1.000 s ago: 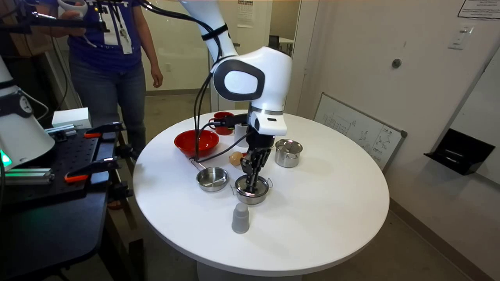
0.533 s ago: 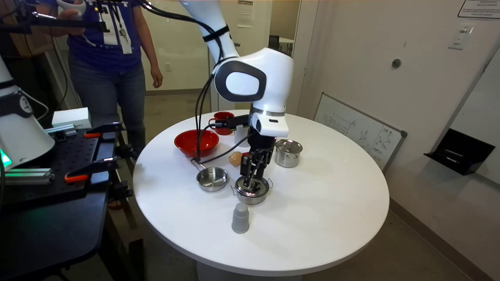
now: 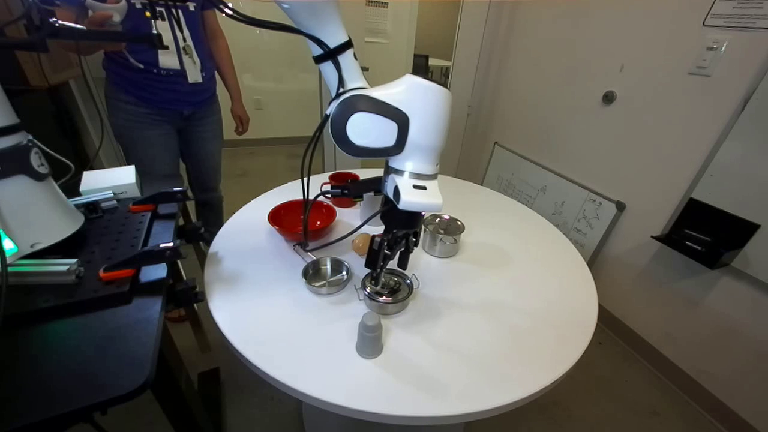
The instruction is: Cover the smaller pot with the lid on the table
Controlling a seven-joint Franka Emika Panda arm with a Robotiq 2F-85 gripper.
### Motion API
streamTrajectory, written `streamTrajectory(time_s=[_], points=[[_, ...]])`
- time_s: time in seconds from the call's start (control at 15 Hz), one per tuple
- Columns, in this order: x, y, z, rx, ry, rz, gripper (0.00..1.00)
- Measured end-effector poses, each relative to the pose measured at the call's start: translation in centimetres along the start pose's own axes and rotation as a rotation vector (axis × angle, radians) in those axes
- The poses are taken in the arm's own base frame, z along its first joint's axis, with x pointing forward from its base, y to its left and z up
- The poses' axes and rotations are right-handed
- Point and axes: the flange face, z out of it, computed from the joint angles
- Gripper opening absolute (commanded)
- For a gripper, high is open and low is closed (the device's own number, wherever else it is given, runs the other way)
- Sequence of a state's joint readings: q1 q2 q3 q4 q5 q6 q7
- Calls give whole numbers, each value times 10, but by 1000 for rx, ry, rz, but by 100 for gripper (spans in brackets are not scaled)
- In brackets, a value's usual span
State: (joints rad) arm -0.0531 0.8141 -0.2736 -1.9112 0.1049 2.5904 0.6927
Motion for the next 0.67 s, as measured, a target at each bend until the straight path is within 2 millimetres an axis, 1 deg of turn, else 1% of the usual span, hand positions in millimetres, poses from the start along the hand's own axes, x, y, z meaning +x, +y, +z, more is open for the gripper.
streamTrajectory(time_s=[0.67], points=[[-1,-3,-3,4,4,-3,100]])
